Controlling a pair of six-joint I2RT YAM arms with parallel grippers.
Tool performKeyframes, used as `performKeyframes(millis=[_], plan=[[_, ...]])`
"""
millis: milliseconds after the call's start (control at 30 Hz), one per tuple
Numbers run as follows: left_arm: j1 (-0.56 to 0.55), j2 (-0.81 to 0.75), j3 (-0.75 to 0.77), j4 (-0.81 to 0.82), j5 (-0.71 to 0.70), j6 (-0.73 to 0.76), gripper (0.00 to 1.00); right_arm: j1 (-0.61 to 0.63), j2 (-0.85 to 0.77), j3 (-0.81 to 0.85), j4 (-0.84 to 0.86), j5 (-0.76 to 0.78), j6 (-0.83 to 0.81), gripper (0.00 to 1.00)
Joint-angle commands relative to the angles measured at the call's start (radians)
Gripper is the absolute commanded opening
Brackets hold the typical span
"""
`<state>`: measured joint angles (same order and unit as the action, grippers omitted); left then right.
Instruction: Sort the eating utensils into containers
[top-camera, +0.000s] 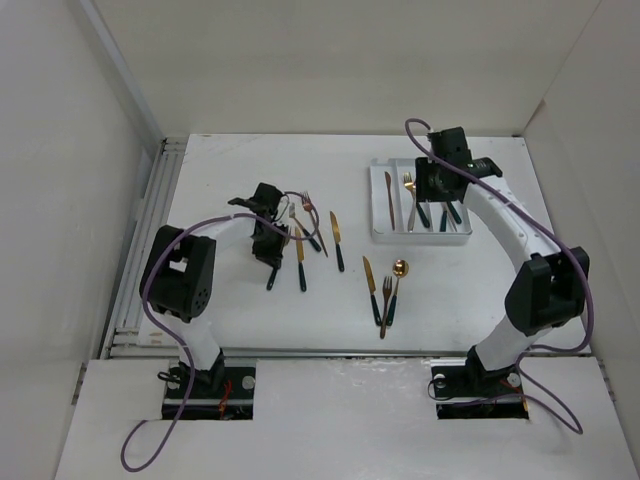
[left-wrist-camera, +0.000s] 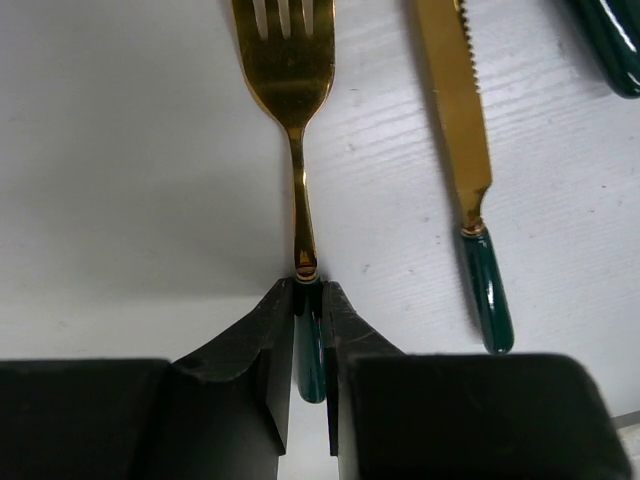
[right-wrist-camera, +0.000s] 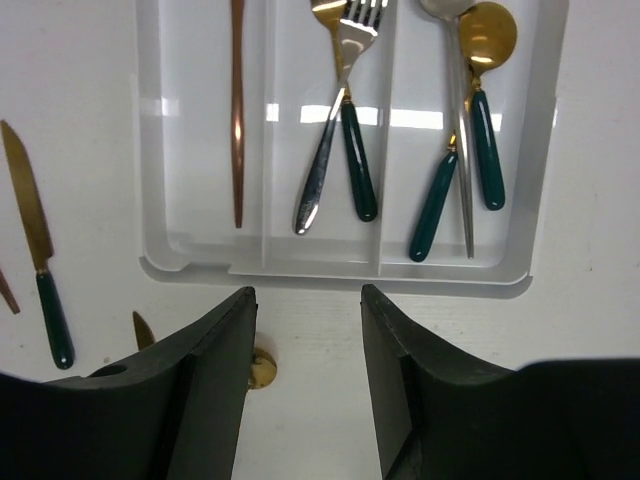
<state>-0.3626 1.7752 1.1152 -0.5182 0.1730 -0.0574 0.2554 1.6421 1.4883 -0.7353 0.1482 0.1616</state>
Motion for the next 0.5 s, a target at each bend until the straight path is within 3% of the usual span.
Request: performKeyframes(millis=[0, 267, 467], plan=[[0.037, -0.051, 0.003, -0.009, -0.007, -0.004, 0.00, 0.062, -0.050, -0.003, 0.007, 0.037, 0.000, 0.52], [0.082, -0.213, 0.110, 0.014, 0.011, -0.004, 0.00, 0.330, -0.091, -0.013, 0.131, -0.027, -0.019, 0.53], [0.082, -0.344, 0.152, 0.112, 0.065, -0.041, 0.00, 0.498, -0.113, -0.031, 0.342, -0.143, 0.013, 0.73]])
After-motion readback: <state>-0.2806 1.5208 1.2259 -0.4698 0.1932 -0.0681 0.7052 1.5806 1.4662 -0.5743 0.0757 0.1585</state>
